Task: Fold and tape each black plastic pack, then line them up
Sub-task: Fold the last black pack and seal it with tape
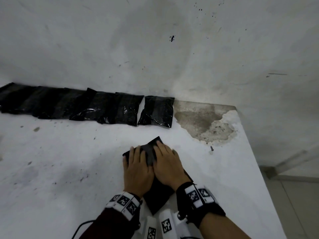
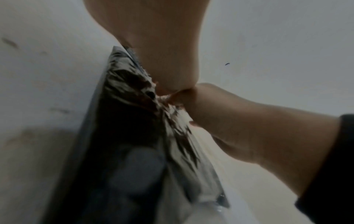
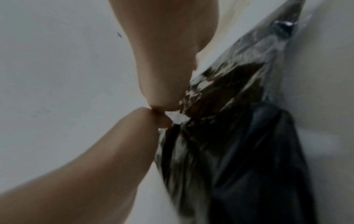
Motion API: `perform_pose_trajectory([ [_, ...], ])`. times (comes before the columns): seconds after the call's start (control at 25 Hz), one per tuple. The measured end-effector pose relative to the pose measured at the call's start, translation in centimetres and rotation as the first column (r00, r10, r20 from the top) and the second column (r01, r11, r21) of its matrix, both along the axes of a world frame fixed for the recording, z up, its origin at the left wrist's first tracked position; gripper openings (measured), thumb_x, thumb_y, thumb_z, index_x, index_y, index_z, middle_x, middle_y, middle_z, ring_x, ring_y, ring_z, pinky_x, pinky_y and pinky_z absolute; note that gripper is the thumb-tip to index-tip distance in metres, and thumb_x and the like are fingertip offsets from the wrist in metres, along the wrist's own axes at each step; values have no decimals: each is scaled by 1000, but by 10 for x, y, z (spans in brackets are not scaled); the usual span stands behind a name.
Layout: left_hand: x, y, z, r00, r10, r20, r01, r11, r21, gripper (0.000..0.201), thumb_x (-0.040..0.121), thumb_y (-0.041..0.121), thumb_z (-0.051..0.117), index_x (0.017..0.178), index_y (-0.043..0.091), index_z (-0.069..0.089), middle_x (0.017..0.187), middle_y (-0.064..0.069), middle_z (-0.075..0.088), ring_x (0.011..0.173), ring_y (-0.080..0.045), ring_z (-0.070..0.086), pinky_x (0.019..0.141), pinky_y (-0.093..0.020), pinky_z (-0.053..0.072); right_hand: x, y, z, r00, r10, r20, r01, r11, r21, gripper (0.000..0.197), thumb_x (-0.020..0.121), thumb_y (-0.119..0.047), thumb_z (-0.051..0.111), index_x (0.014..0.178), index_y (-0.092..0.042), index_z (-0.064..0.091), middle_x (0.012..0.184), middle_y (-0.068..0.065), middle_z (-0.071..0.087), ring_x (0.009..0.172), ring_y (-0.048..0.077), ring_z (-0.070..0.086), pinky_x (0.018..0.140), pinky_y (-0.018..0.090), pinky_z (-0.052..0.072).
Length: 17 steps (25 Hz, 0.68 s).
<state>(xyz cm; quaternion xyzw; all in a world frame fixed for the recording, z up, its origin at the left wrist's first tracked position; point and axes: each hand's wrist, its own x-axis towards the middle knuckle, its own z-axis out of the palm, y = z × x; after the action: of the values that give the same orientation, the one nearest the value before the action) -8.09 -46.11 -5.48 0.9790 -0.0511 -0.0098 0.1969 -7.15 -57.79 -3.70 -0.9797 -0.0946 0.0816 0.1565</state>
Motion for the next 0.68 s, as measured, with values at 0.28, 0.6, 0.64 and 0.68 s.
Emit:
perform_pose_trajectory([
  [0.28,4,-2,-16,1000,-13,22,13,1000,-11,78,81,46,-5,147,14,20,156,-4,15,145,-19,6,112,-37,-6,7,-2,-18,998,51,31,-53,998,47,75,80,-46,-2,151,-24,11,159,-9,0,145,7,-4,116,34,0],
  [0.6,14,22,-13,1000,-6,-22,-4,897,-443,65,84,37,59,138,7,41,154,-7,19,142,-17,3,115,-40,5,20,-28,-4,988,-78,-131,140,809,571,50,97,-14,48,145,-12,34,158,-4,11,146,12,7,116,23,6],
  [0.64,9,20,-9,997,55,46,-29,895,-446,55,85,29,59,132,2,48,152,-12,25,143,-26,8,115,-45,10,15,-31,-3,986,-138,-97,169,806,567,46,98,-15,46,143,-12,37,157,-4,12,146,13,6,118,27,7],
  [0.68,1,14,-5,992,89,88,-46,914,-404,53,88,32,50,129,-1,51,150,-16,27,142,-35,12,115,-49,13,6,-33,-3,985,-162,-63,171,839,517,46,99,-20,44,144,-12,35,158,-4,11,146,13,3,119,30,6],
])
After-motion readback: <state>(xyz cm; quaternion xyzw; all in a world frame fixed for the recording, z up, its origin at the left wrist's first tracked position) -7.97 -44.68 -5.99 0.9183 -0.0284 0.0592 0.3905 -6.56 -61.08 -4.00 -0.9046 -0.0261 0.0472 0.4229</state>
